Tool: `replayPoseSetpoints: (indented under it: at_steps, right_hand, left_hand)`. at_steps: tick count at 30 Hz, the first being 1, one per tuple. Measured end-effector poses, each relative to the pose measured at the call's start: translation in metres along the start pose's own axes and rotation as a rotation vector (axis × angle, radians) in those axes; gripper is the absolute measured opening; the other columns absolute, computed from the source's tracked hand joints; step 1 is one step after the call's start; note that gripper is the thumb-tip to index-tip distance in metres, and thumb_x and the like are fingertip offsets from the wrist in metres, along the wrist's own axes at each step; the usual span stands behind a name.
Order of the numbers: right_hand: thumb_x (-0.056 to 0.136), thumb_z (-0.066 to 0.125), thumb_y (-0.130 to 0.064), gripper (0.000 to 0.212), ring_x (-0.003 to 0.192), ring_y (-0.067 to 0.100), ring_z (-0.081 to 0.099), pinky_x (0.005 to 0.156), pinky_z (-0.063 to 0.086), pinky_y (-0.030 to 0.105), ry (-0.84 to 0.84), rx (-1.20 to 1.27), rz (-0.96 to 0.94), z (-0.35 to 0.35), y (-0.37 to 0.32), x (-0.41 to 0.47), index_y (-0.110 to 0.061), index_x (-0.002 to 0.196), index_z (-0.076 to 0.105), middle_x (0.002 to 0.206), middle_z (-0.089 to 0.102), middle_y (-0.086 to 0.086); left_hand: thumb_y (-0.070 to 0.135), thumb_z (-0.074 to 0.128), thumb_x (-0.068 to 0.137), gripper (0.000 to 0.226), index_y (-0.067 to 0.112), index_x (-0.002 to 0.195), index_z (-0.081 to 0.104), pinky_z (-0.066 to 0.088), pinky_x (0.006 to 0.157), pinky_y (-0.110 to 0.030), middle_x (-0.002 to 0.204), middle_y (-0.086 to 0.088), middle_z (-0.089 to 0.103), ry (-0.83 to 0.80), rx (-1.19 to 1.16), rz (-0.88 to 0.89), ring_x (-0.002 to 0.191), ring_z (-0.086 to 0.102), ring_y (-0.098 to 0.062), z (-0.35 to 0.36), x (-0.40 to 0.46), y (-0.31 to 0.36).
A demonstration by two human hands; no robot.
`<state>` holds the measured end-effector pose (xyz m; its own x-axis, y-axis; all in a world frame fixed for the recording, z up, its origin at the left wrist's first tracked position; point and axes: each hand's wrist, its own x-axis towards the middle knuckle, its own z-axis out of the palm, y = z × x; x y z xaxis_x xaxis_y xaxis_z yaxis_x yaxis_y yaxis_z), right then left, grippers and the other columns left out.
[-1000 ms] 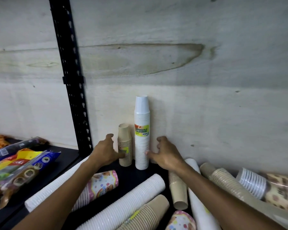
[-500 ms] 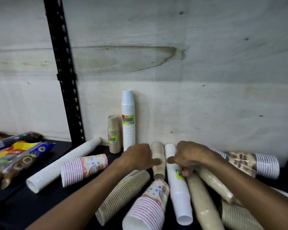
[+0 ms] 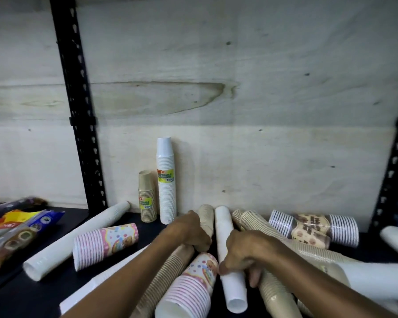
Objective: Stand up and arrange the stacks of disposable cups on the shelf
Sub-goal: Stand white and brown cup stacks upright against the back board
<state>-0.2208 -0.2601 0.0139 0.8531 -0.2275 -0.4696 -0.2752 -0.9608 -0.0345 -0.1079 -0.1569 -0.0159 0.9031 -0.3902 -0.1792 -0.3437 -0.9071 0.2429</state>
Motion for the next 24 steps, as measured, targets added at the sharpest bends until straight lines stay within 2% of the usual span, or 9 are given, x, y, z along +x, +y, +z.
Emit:
replayPoseSetpoints:
  at_steps: [2, 5, 10, 12, 14, 16, 18, 21, 24]
  right_hand:
    - [0.088, 0.060, -0.049, 0.062, 0.102, 0.027, 0.072, 0.064, 0.048, 0.025, 0.018, 0.015, 0.010, 0.004, -0.001, -0.001, -0.002, 0.128, 0.048, 0.125, 0.066, 0.010]
    - [0.087, 0.060, -0.053, 0.071, 0.121, 0.026, 0.058, 0.091, 0.046, 0.028, 0.098, -0.064, -0.003, -0.001, -0.001, -0.007, -0.006, 0.138, 0.047, 0.141, 0.051, 0.011]
    - [0.081, 0.065, -0.058, 0.084, 0.123, 0.026, 0.055, 0.094, 0.044, 0.031, 0.184, 0.003, 0.050, -0.035, 0.009, -0.027, -0.009, 0.144, 0.037, 0.142, 0.046, 0.006]
    - [0.078, 0.066, -0.062, 0.086, 0.118, 0.027, 0.059, 0.092, 0.047, 0.033, 0.236, -0.030, 0.089, -0.055, 0.018, -0.029, -0.009, 0.140, 0.039, 0.136, 0.053, 0.006]
    - [0.077, 0.068, -0.061, 0.078, 0.109, 0.026, 0.064, 0.083, 0.051, 0.032, 0.297, -0.039, 0.108, -0.076, 0.028, -0.029, -0.010, 0.132, 0.048, 0.127, 0.062, 0.007]
    - [0.075, 0.074, -0.056, 0.060, 0.085, 0.026, 0.074, 0.063, 0.056, 0.030, 0.405, 0.037, 0.108, -0.097, 0.043, -0.021, -0.009, 0.110, 0.059, 0.101, 0.071, 0.008]
    - [0.071, 0.080, -0.049, 0.051, 0.068, 0.023, 0.075, 0.063, 0.059, 0.031, 0.545, 0.118, 0.102, -0.112, 0.057, -0.013, -0.015, 0.104, 0.060, 0.092, 0.069, 0.003]
    - [0.066, 0.086, -0.039, 0.058, 0.092, 0.019, 0.066, 0.076, 0.048, 0.028, 0.685, 0.201, 0.040, -0.125, 0.077, 0.008, -0.026, 0.115, 0.056, 0.111, 0.062, -0.002]
    - [0.063, 0.086, -0.022, 0.056, 0.094, 0.018, 0.058, 0.068, 0.043, 0.028, 0.735, 0.342, -0.107, -0.132, 0.087, 0.033, -0.034, 0.108, 0.054, 0.117, 0.057, 0.002]
  left_hand:
    - [0.047, 0.075, 0.073, 0.066, 0.004, 0.118, 0.053, 0.050, 0.065, -0.027, 0.103, -0.008, 0.068, -0.009, -0.081, -0.008, 0.086, 0.067, -0.023, -0.011, 0.002, -0.007]
    - [0.043, 0.073, 0.077, 0.044, 0.006, 0.096, 0.060, 0.052, 0.053, -0.023, 0.072, -0.003, 0.068, 0.019, -0.147, 0.001, 0.064, 0.071, -0.022, -0.028, 0.002, -0.016]
    - [0.030, 0.069, 0.086, 0.039, 0.005, 0.115, 0.059, 0.061, 0.072, -0.035, 0.107, -0.013, 0.070, 0.184, -0.240, 0.025, 0.083, 0.070, -0.025, -0.065, 0.001, -0.026]
    - [0.026, 0.065, 0.087, 0.034, 0.004, 0.112, 0.063, 0.061, 0.078, -0.041, 0.099, -0.014, 0.073, 0.236, -0.262, 0.072, 0.085, 0.072, -0.028, -0.078, 0.005, -0.024]
    - [0.031, 0.065, 0.086, 0.030, 0.013, 0.110, 0.065, 0.059, 0.083, -0.037, 0.086, -0.007, 0.073, 0.291, -0.248, 0.107, 0.074, 0.069, -0.021, -0.087, 0.010, -0.020]
    - [0.038, 0.065, 0.086, 0.026, 0.022, 0.106, 0.064, 0.057, 0.080, -0.030, 0.071, 0.002, 0.070, 0.316, -0.246, 0.136, 0.062, 0.066, -0.014, -0.093, 0.015, -0.015]
    - [0.043, 0.064, 0.085, 0.024, 0.024, 0.100, 0.065, 0.056, 0.080, -0.028, 0.072, 0.002, 0.072, 0.348, -0.250, 0.143, 0.066, 0.071, -0.014, -0.093, 0.021, -0.010]
    - [0.047, 0.065, 0.084, 0.034, 0.016, 0.098, 0.066, 0.054, 0.085, -0.031, 0.086, -0.005, 0.075, 0.401, -0.219, 0.139, 0.086, 0.071, -0.019, -0.086, 0.034, -0.004]
    - [0.058, 0.062, 0.082, 0.049, 0.013, 0.101, 0.062, 0.046, 0.077, -0.029, 0.099, -0.006, 0.072, 0.498, -0.129, 0.135, 0.099, 0.065, -0.024, -0.079, 0.052, 0.000]
